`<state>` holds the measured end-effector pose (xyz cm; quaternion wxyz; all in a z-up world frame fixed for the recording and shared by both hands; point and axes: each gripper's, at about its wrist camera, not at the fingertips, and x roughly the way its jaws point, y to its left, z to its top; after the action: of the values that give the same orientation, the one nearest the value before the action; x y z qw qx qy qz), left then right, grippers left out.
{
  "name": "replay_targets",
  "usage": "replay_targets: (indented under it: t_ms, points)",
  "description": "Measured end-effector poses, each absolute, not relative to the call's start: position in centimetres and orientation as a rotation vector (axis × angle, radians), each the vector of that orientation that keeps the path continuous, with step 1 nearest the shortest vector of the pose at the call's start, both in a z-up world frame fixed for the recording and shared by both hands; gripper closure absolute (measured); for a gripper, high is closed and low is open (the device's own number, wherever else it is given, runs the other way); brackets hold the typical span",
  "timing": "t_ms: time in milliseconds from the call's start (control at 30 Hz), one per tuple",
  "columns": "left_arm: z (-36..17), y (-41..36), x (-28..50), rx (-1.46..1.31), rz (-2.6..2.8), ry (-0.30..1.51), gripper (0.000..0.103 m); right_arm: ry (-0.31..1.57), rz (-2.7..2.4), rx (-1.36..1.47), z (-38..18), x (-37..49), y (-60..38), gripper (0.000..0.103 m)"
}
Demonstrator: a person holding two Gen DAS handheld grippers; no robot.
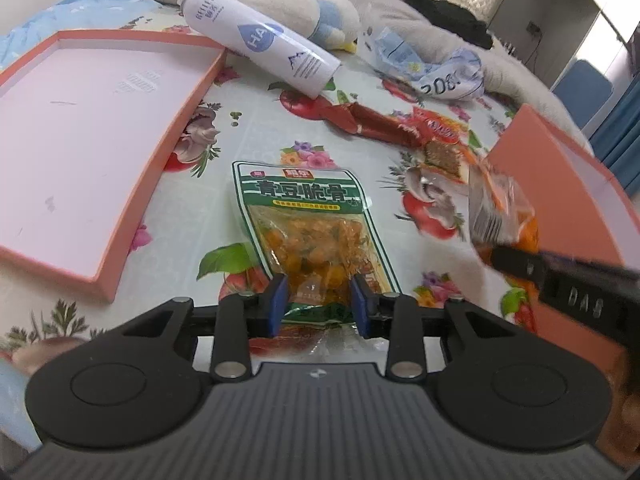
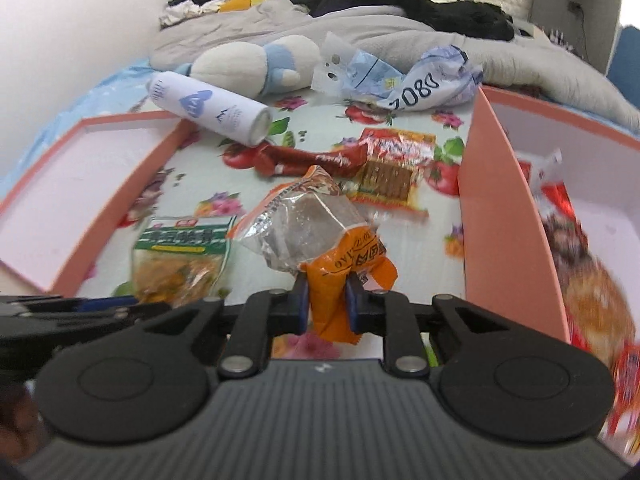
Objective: Organize snacks
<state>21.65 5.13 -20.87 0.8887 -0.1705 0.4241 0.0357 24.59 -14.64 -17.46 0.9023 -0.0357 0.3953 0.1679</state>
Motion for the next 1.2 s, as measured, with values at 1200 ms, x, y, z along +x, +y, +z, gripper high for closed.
replay_targets:
  t_ms: [1200]
  points:
    - [-10.1, 1.5, 18.9, -0.397, -0.051, 0.758, 0.099, 0.673, 0.311, 0.066, -8.0, 18.0, -20.1, 0.082]
